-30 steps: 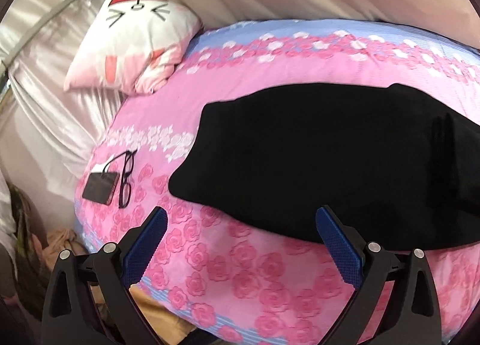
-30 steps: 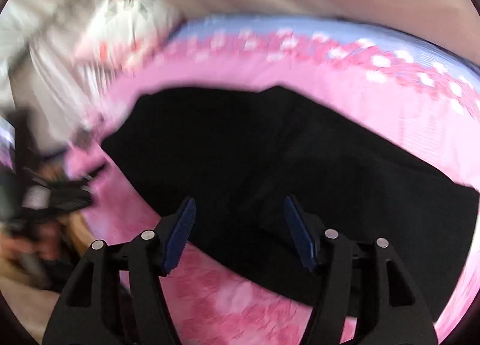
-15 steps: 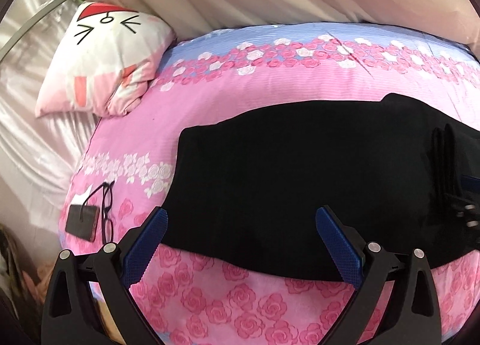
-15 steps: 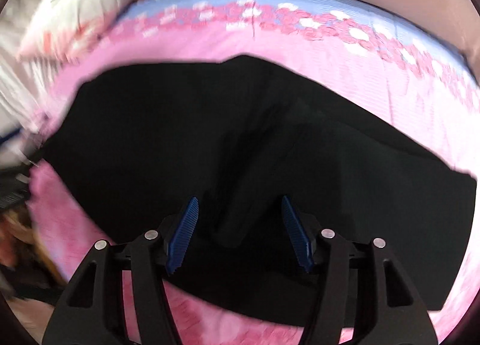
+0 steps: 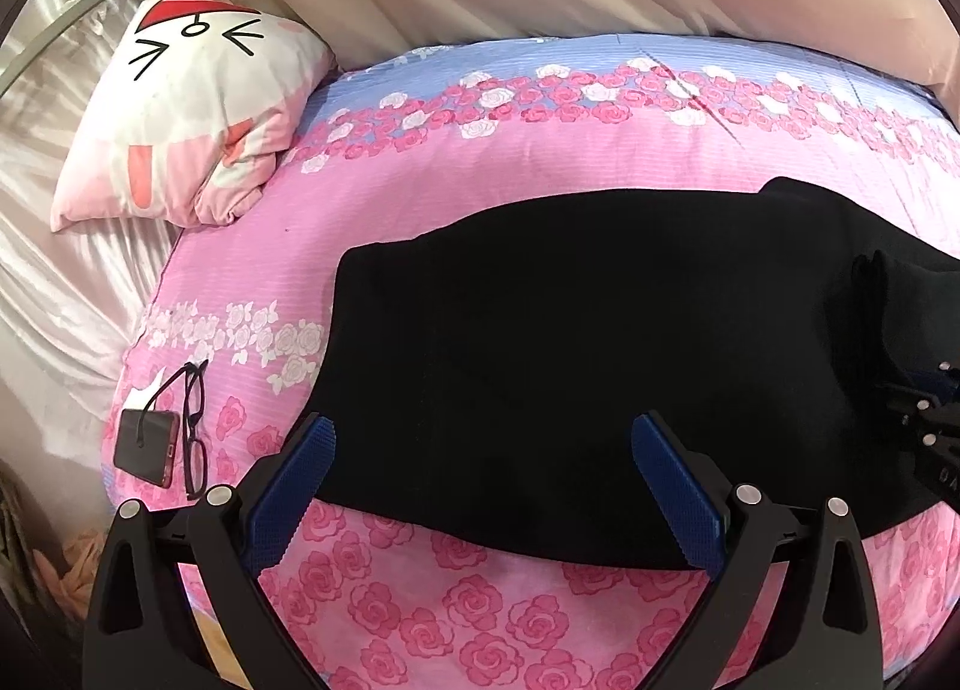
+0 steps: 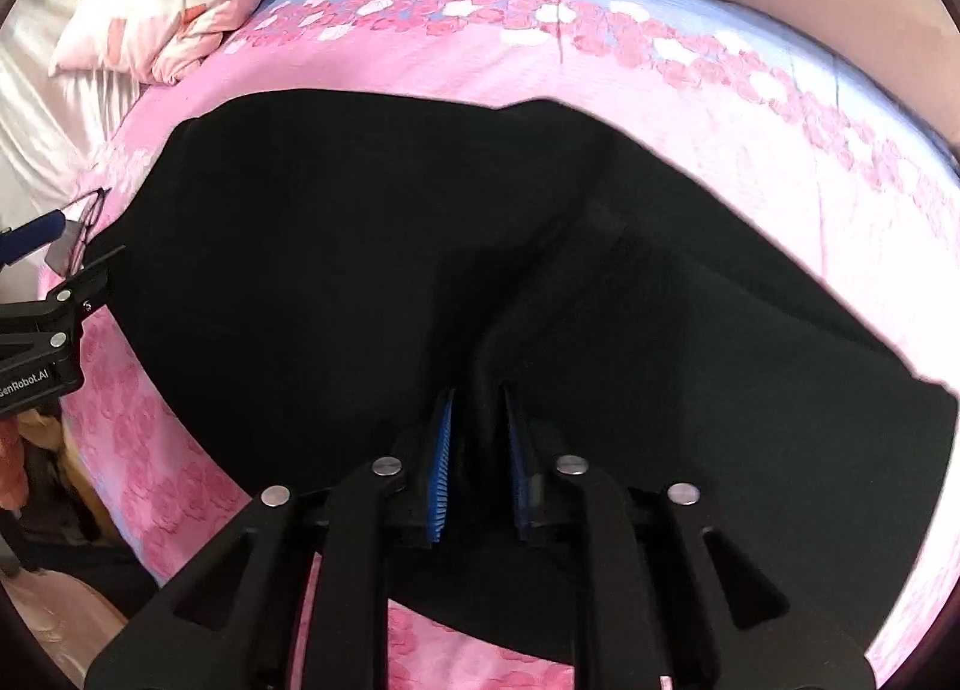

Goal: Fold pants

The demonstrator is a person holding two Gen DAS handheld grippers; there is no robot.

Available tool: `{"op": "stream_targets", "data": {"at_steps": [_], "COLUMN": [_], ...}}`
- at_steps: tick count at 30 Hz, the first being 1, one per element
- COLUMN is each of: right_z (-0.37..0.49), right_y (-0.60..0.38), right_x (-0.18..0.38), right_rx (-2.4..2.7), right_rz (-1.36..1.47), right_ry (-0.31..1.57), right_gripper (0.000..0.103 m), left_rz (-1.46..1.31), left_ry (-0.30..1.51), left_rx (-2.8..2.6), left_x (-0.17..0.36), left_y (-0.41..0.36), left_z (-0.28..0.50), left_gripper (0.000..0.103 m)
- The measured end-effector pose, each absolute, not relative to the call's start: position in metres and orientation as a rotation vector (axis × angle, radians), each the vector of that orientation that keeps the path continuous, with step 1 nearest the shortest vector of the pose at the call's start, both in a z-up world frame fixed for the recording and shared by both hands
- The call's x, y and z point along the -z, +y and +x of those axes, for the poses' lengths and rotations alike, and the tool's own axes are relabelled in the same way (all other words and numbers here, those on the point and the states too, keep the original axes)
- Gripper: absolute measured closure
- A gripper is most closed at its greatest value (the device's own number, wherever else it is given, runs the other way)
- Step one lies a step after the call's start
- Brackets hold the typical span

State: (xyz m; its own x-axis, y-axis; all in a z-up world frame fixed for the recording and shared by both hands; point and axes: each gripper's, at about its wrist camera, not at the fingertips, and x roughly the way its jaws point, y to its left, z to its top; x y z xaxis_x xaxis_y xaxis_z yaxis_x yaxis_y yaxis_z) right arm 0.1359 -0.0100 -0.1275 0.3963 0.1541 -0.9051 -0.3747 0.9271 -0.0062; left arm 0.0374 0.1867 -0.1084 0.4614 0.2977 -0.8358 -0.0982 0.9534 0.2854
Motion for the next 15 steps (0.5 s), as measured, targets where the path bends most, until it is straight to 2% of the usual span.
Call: {"op": "stream_targets", "data": {"at_steps": [1,2,3,4,5,7,8,9,10,15], "right_z": [0.131,0.126,0.124,0.124,0.124,0.123,0.126,0.129,0.133,0.126], "right_y": [-0.007,-0.005,-0.001,0.001,0.003,0.000,-0.005,-0.009,-0.015,-0.005], "right_x": [0.124,0.124,0.125,0.132,0.141,0.147,0.144,0.140,0.135,0.094], "right_rx": [-0.302,-0.301,-0.311,-0.328,-0.334,-0.343,-0.344,-0.346,-0.353,-0.446], "right_rz": [-0.276,-0.302,-0.323,-0.347,-0.371,-0.371,-0.335,-0.299,-0.252,-0.149], "right_ry": [1.074,1.046,1.041,1.053,1.076,1.054,1.065,1.079,1.097,1.067], "right_gripper": [0.054,0.033,0.034,0.037,0.055,0.057,0.065,0.078,0.086,0.091], "left_rz": [0.207,0.207,0.208,0.208,0.207,0.204,0.204,0.205,0.202,0.161], "left_ry": [1.070,1.072,1.069,1.068,1.068,1.074,1.077,1.078,1.077,1.083], "left_rx": [-0.245,-0.248,-0.252,-0.255,-0.260,-0.267,-0.273,-0.281,-0.287,-0.329], "left_x": [0.109,0.109,0.108,0.108,0.108,0.109,0.109,0.109,0.108,0.108], "left_y": [0.186,0.186,0.186,0.185,0.186,0.188,0.189,0.190,0.192,0.208], "left_z": [0.037,0.037,0.035,0.034,0.032,0.030,0.028,0.027,0.025,0.020], "left_gripper": [0.005,0.005,0.005,0.005,0.005,0.005,0.005,0.005,0.005,0.005]}}
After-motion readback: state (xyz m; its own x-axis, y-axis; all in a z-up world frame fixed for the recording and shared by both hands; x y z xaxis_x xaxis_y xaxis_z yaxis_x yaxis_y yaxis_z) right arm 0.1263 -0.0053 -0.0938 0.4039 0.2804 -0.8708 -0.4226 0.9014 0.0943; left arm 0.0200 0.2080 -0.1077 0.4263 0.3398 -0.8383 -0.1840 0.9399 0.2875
